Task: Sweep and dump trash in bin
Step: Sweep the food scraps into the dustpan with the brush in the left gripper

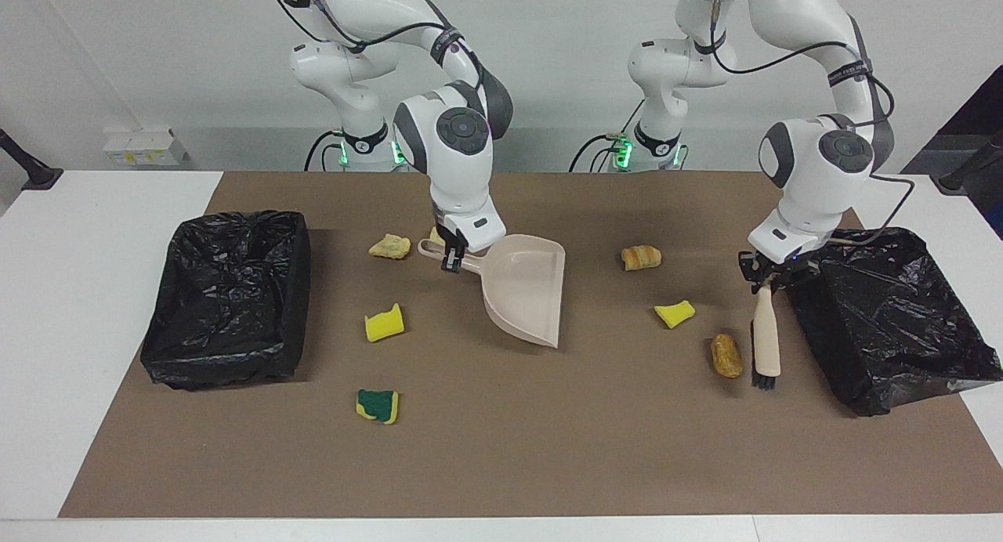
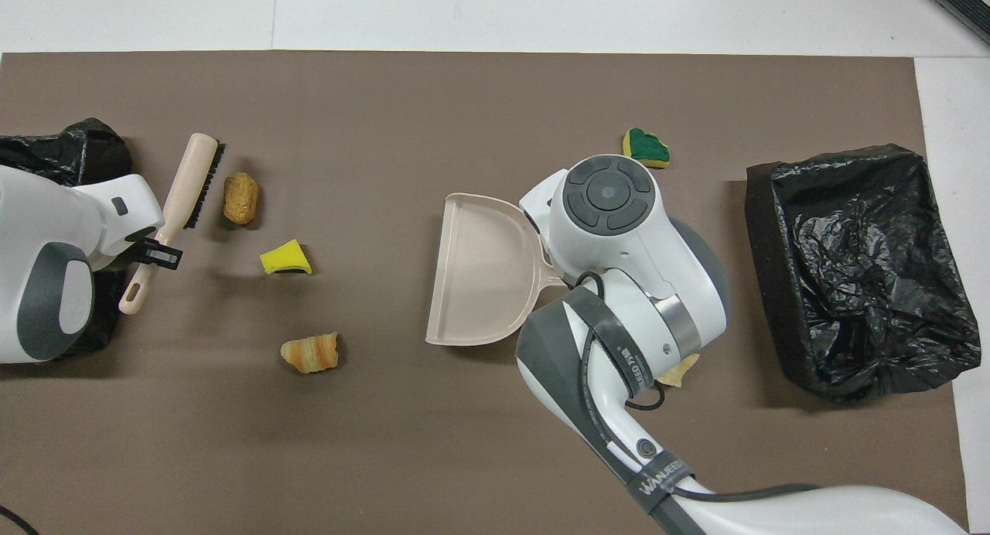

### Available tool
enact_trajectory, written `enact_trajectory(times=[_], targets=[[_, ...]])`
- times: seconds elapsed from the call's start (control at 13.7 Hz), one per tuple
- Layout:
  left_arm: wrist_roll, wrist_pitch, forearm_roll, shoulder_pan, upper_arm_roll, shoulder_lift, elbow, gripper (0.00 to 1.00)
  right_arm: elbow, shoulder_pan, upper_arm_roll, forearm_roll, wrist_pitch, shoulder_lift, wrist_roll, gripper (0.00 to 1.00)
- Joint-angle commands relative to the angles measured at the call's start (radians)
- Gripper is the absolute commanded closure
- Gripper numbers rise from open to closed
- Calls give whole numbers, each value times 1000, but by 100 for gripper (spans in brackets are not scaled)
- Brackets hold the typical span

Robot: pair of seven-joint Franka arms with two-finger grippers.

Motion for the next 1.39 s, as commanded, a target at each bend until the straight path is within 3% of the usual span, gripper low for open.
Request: enact_trajectory(times=[0.0,0.37,0.58,0.73,1.02,1.17,1.31], targets=[[97,-23,14,12,-16,17,13,100,1,-6,11,-32,9,20,-54,100],[183,-218,6,-115,-24,-25,-15,100,6,1,11,-40,11,24,-52,100],[151,-233,-43,-200,-24,-67,-74,100,9,0,9,-41,11,24,-54,100],[90,-233,-57,-265,-24,-92,-108,100,9,3,11,-49,11,24,-54,100],[-38,-291,-127,-324,-24,-104,-78,100,24,-5,11,-51,11,27,-71,100],[-128,-367,-146,-312,-16,-179,-68,100,21,0,11,-51,8,33,-74,100],[-356,-425,-144,-310,-13,-232,-73,100,23,-2,11,-54,9,33,-77,100]])
